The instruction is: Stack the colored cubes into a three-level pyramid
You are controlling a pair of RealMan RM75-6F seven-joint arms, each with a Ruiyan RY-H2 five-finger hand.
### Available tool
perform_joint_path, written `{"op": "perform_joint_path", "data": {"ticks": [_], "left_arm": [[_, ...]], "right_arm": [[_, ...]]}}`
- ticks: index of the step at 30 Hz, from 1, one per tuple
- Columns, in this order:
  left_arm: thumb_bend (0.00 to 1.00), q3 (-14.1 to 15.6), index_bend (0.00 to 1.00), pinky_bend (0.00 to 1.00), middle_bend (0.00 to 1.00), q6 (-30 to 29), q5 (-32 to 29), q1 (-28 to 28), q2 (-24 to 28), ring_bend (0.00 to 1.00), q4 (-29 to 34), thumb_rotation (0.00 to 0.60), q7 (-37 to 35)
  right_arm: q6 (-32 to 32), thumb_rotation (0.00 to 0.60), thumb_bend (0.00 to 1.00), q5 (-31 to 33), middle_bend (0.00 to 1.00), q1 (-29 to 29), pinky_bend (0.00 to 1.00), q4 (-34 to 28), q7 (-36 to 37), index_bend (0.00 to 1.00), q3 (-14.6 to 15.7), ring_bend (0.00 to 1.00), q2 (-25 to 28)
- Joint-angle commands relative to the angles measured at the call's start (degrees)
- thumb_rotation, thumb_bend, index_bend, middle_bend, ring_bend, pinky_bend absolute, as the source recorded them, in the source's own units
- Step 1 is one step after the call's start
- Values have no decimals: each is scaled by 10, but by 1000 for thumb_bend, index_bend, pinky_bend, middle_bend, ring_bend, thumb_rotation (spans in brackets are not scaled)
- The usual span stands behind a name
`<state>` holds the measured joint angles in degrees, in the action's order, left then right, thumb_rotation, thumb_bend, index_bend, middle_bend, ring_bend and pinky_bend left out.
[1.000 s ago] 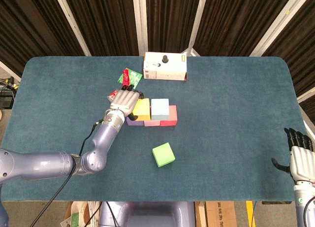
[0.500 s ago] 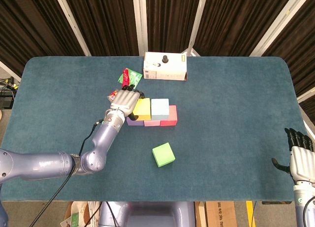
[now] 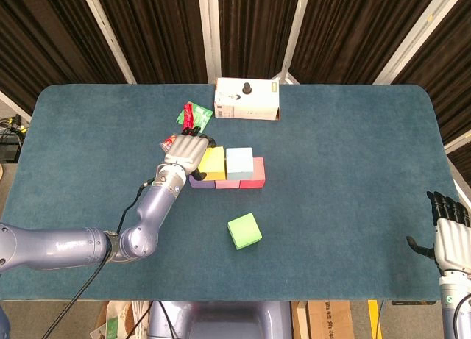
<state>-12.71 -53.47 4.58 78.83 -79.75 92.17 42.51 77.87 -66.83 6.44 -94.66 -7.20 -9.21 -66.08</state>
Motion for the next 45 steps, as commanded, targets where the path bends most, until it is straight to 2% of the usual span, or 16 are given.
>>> {"op": "perform_joint_path", "data": {"ticks": [1, 36, 45], "left_arm": [[358, 0, 270, 0, 185, -1, -1, 0, -1, 0, -1, 600, 1], [356, 1, 197, 0, 144, 7, 2, 0, -6, 0, -2, 600, 8], [356, 1, 119, 0, 88, 9, 2, 1, 2, 0, 10, 600, 9]], "right_arm": [[0, 600, 241, 1, 83, 0, 0, 0, 0, 74, 0, 0, 0], [2, 600, 241, 3, 82, -1, 0, 0, 3, 74, -3, 0, -1], [2, 600, 241, 7, 83, -1, 0, -1, 3, 74, -4, 0, 0]]}}
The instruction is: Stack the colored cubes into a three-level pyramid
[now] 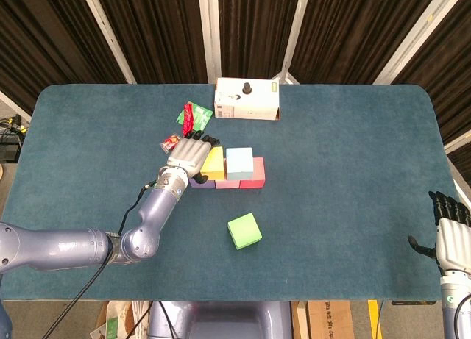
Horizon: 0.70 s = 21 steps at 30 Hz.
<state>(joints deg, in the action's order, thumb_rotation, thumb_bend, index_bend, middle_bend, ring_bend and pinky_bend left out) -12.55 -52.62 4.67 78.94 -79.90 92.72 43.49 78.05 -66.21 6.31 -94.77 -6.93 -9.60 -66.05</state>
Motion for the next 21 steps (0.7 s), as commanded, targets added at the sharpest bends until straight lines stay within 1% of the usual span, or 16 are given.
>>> {"op": "perform_joint_path", "data": {"ticks": [1, 4, 8, 12, 18, 21], "left_arm": [[356, -3, 114, 0, 86, 0, 2, -1, 8, 0, 10, 600, -3], [356, -8, 111, 0, 86, -3, 10, -7, 25, 0, 28, 600, -12], [356, -7, 107, 0, 86, -5, 21, -15, 49, 0, 55, 600, -18], [356, -9, 108, 0, 86, 0, 47, -40, 85, 0, 89, 600, -46], [356, -3, 131, 0, 86, 3, 109, -89, 142, 0, 136, 600, -95], [356, 2, 148, 0, 86, 9, 154, -124, 174, 0, 159, 600, -131]], "right_arm": [[0, 600, 241, 1, 83, 0, 0, 1, 0, 74, 0, 0, 0], [-2, 600, 241, 1, 82, 1, 0, 2, 0, 74, 0, 0, -1], [-6, 600, 241, 0, 82, 2, 0, 3, -1, 74, 1, 0, -2], [-9, 600, 242, -2, 82, 4, 0, 3, 0, 74, 3, 0, -4], [-16, 600, 242, -14, 82, 8, 0, 9, 5, 74, 9, 0, -10], [-21, 600, 240, -16, 82, 10, 0, 8, 4, 74, 11, 0, -11]]}}
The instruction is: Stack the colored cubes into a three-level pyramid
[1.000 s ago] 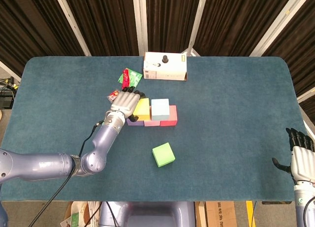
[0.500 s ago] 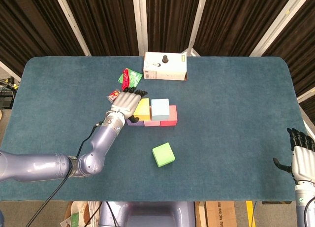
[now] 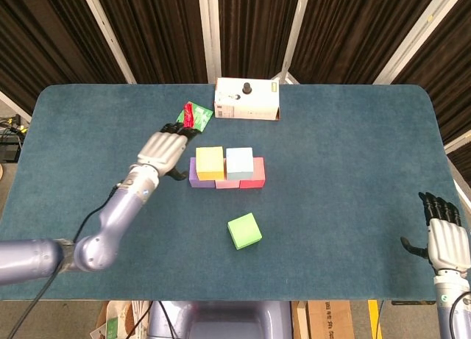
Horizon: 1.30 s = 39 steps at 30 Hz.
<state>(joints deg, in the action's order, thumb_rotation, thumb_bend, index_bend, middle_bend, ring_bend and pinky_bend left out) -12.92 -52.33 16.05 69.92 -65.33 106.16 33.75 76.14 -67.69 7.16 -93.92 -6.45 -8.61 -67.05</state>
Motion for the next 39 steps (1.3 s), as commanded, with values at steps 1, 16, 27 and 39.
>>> {"op": "perform_joint_path", "data": {"ticks": [1, 16, 27, 39], "left_arm": [[356, 8, 153, 0, 86, 11, 55, -45, 38, 0, 30, 600, -45], [356, 78, 156, 0, 86, 21, 255, -167, 20, 0, 0, 600, -141], [355, 92, 163, 0, 88, 42, 258, -175, -43, 0, -75, 600, -152], [355, 98, 158, 0, 87, 28, 176, -137, -128, 0, -127, 600, -71]], "right_arm": [[-2, 600, 240, -3, 82, 2, 0, -1, -2, 74, 2, 0, -2], [1, 600, 241, -12, 83, 2, 0, -5, 5, 74, 5, 0, -3], [-4, 600, 241, -9, 83, 2, 0, -2, 9, 74, 5, 0, -1], [-8, 600, 241, -4, 82, 2, 0, -3, 13, 74, 4, 0, 3]]}}
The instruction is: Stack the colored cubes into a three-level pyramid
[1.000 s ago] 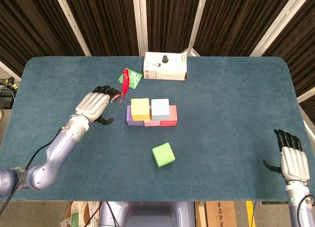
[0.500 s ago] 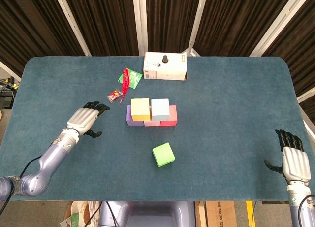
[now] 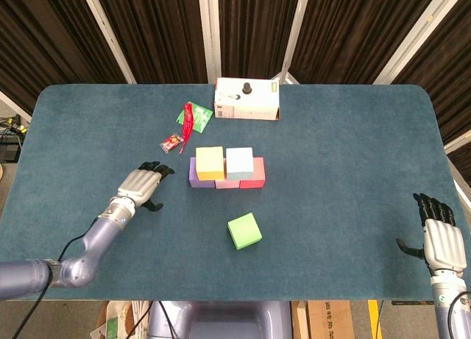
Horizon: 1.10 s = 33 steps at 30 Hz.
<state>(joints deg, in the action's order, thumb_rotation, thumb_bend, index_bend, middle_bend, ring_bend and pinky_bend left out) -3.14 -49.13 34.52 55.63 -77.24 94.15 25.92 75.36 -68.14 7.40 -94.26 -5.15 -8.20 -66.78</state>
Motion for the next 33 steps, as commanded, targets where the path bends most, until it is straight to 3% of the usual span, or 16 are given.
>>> {"op": "perform_joint_path", "data": {"ticks": [1, 17, 33], "left_arm": [[355, -1, 154, 0, 87, -5, -13, 8, -14, 0, -11, 600, 11], [356, -9, 124, 0, 85, 8, -21, 16, -50, 0, -40, 600, 14], [355, -10, 117, 0, 83, 19, -17, 18, -52, 0, -43, 600, 9]], "right_arm": [[0, 600, 241, 1, 82, 0, 0, 0, 1, 74, 0, 0, 0], [-1, 600, 241, 4, 82, 0, 0, 0, 0, 74, -1, 0, 2], [0, 600, 241, 7, 82, 0, 0, -1, -2, 74, -1, 0, 2]]}}
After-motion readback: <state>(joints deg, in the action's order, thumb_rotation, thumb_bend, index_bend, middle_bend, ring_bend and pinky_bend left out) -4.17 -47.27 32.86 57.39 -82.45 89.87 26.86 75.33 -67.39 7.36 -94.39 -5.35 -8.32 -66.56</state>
